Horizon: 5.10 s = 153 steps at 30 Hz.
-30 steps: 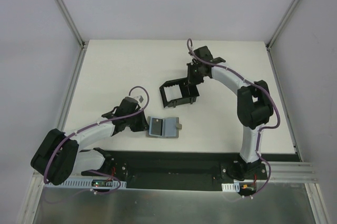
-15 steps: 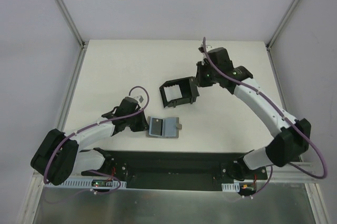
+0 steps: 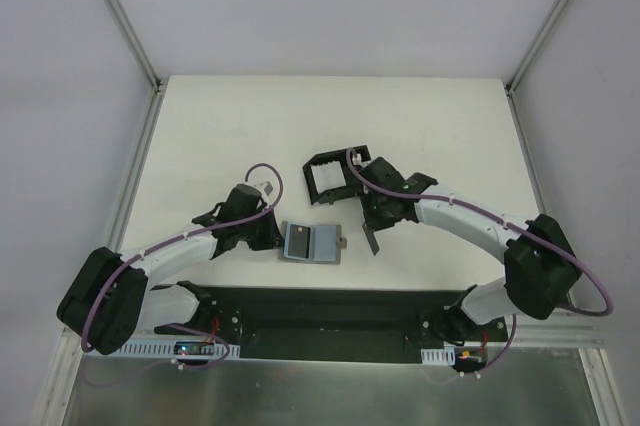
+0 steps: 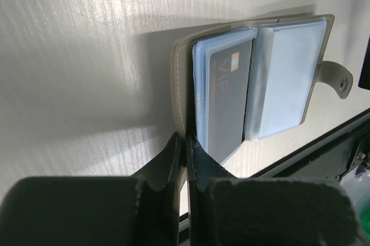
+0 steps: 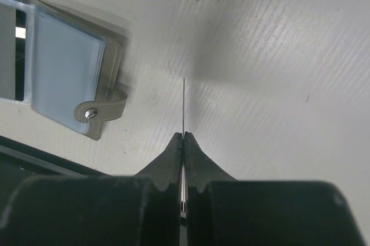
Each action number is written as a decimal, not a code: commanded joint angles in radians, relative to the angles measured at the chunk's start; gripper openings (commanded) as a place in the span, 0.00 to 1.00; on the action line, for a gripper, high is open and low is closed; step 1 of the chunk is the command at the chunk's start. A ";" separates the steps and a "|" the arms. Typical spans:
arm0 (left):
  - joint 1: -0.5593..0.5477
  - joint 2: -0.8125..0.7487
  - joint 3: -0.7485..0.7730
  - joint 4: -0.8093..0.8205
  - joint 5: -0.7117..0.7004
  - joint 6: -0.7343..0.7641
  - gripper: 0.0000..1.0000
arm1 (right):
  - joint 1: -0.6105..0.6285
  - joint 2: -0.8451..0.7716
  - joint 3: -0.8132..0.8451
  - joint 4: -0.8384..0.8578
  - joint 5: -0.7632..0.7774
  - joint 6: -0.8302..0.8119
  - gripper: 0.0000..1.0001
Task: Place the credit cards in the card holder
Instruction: Pick up the credit card from the storage box, then turn over the card slot in the card holder.
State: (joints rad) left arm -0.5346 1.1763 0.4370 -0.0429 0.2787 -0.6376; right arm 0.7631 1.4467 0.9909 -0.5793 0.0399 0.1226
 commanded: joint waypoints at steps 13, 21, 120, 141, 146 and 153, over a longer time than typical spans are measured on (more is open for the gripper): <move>0.010 -0.020 0.002 -0.009 0.013 0.016 0.00 | 0.036 0.057 -0.058 0.096 0.074 0.051 0.13; 0.010 -0.012 0.005 -0.008 0.014 0.019 0.00 | 0.041 0.052 -0.067 0.088 0.051 0.058 0.15; 0.010 -0.066 -0.061 0.008 0.016 -0.043 0.00 | 0.222 0.096 0.011 0.177 0.110 0.468 0.01; 0.010 -0.081 -0.072 0.031 0.033 -0.059 0.00 | 0.246 0.297 0.086 0.213 0.037 0.494 0.00; 0.010 -0.083 -0.075 0.032 0.031 -0.062 0.00 | 0.246 0.304 0.084 0.300 -0.007 0.482 0.00; 0.010 -0.075 -0.084 0.038 0.028 -0.068 0.00 | 0.246 0.265 0.060 0.481 -0.086 0.485 0.00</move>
State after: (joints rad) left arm -0.5346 1.1137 0.3721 -0.0303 0.2863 -0.6914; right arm 1.0000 1.7164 1.0710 -0.2314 0.0261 0.5999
